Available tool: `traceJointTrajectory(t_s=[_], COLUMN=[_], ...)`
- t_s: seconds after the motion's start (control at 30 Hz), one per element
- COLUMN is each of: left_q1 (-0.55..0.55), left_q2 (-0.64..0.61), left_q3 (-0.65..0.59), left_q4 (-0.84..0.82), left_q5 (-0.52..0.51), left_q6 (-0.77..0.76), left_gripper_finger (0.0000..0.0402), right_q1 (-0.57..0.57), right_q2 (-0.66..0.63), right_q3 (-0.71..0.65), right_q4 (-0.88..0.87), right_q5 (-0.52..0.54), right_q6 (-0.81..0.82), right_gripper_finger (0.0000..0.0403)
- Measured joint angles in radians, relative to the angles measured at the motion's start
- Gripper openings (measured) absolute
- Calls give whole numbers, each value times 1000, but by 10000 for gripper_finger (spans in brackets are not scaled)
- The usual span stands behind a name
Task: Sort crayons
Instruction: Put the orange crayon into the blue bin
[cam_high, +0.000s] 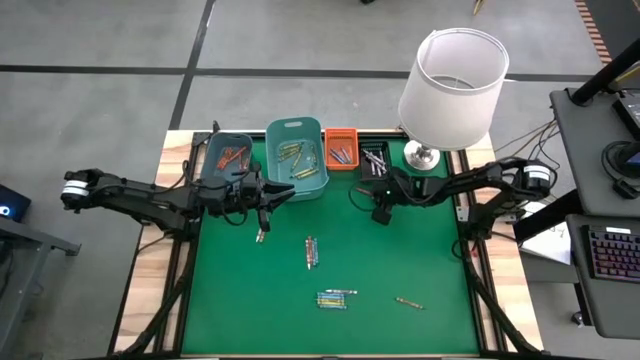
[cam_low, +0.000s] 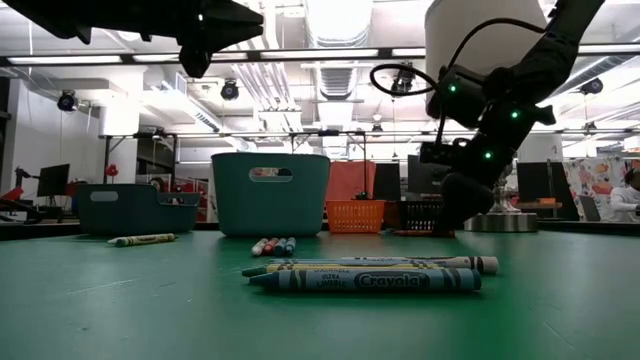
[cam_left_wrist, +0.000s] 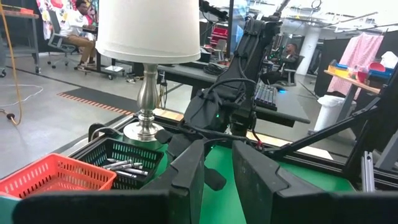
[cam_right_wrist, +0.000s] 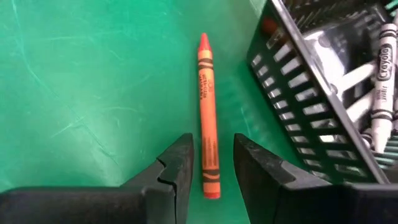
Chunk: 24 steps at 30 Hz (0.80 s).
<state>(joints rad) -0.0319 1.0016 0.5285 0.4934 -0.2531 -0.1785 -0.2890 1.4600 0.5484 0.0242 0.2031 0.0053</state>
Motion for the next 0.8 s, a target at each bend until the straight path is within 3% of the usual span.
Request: traceJointTrajectory(t_s=[0.27,0.6,0.8], left_q1=[0,0,0], left_q2=[0,0,0], left_q3=[0,0,0], left_q4=[0,0,0], left_q5=[0,0,0], left_q6=[9,9,5], left_gripper_finger=[67,67,67], right_q1=[-1,-1,0], right_q2=[53,63,40], right_q3=[1,0,-1], right_q4=[23,19,16], right_q5=[-50,-81,-81], right_q6=[-5,-11,-18], right_gripper_finger=[101,19,14])
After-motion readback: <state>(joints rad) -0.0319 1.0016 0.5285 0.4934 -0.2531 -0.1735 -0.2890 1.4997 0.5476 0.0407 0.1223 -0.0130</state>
